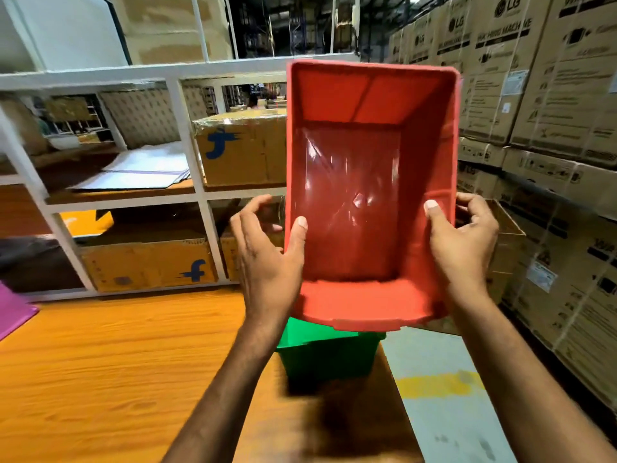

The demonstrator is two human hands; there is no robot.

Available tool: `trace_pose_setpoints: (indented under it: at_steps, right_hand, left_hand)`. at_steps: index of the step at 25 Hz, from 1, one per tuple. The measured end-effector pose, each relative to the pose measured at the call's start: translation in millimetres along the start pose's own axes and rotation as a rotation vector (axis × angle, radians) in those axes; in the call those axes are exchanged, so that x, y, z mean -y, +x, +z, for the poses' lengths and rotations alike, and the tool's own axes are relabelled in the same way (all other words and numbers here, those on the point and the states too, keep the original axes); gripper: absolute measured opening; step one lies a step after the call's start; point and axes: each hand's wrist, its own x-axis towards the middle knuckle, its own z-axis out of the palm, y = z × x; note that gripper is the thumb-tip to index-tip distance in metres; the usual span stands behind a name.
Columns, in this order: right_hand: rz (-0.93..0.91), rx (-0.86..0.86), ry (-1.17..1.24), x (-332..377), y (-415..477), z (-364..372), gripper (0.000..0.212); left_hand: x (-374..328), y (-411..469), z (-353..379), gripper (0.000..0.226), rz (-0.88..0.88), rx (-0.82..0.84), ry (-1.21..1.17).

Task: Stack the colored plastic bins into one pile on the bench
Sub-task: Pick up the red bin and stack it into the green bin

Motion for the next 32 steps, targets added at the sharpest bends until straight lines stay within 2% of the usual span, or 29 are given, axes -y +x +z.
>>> trace_pose_setpoints:
  at_steps: [1, 3, 6, 8, 11, 14, 16, 18, 20, 22, 25, 32]
  right_hand:
    - [0.015, 0.011, 0.014, -5, -2, 1, 0.011]
    - [0.061, 0.052, 0.042, -11, -3, 4, 0.011]
    - [0.255, 0.183, 0.207, -10, 1, 6, 0.011]
    - [0.409, 0.308, 0.34, -3, 3, 5, 0.019]
    - [0.51, 0.588, 0.34, 10, 11, 0, 0.027]
    - [0.712, 0.811, 0.378, 17, 27, 8, 0.033]
    - [0.879, 0.845, 0.398, 17, 37, 19, 0.031]
    - [0.984, 0.853, 0.377, 18, 44, 30, 0.03]
    - [1.02, 0.906, 0.327, 16, 51, 39, 0.044]
    - [1.032, 0.953, 0.316, 12, 57, 46, 0.055]
    - [1.012, 0.947, 0.305, 5, 58, 59, 0.051]
    - [0.999, 0.896, 0.211, -25, 61, 78, 0.02]
  left_hand:
    - [1, 1, 0, 0.044, -0.038, 0.058, -0.037]
    - [4, 4, -2, 0.038, 0.004, 0.128, -0.033]
    - [14, 11, -7, 0.034, -0.003, 0.178, -0.062]
    - [26, 17, -10, 0.031, -0.135, 0.252, -0.113]
    - [34, 33, -18, 0.022, -0.409, 0.291, -0.276]
    - [38, 60, -24, 0.015, -0.622, 0.303, -0.205]
    - [45, 74, -28, 0.019, -0.792, 0.351, -0.169]
    - [57, 84, -32, 0.028, -0.953, 0.472, -0.287]
    - [67, 90, -37, 0.025, -1.033, 0.61, -0.384]
    - [79, 96, -41, 0.014, -1.068, 0.671, -0.407]
    - [99, 106, -41, 0.014, -1.105, 0.665, -0.414]
    - [94, 102, -18, 0.007, -1.138, 0.622, -0.433]
